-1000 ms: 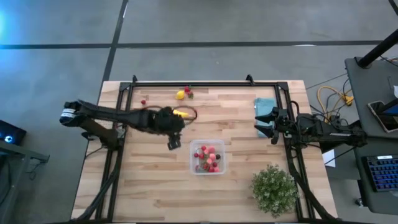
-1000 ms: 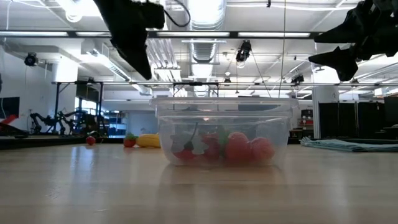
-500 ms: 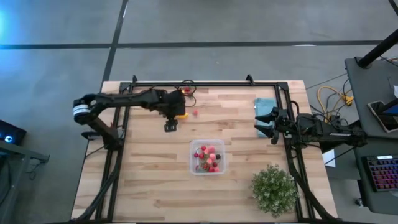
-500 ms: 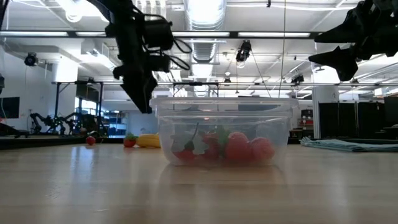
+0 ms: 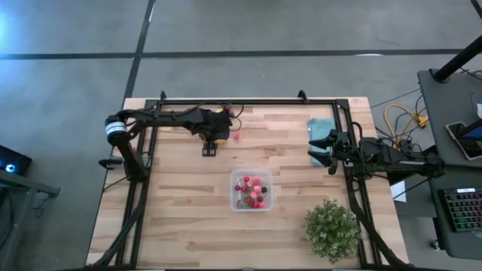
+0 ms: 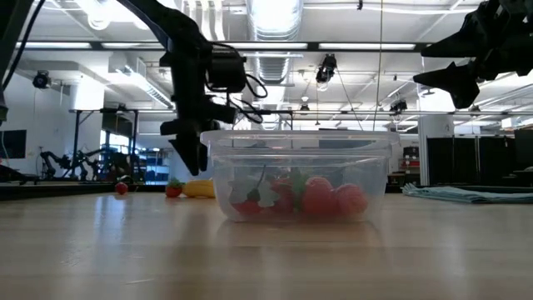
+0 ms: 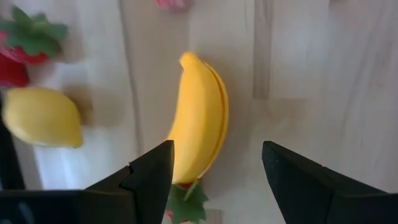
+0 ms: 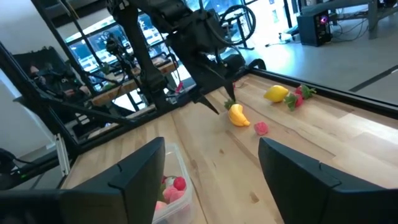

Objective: Pick and placing Produce into tupperware
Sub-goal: Put the yellow banana into the transparent bin

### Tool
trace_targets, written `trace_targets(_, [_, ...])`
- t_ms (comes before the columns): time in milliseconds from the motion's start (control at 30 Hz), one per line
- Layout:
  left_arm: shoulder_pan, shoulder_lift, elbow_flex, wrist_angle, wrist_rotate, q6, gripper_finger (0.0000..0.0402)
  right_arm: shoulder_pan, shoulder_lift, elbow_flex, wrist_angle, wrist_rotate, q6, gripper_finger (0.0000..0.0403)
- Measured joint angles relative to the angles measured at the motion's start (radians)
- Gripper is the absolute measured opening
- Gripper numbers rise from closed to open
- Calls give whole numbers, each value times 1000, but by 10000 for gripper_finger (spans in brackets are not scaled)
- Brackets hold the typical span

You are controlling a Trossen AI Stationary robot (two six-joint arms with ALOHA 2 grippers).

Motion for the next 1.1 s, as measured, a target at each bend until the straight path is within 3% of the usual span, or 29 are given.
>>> trace_targets(567, [112,80,14,27,88,79,228,0,0,0,0,0,0,250])
trace_targets(1100, [116,143,18,34,101,99,228,0,0,0,0,0,0,248])
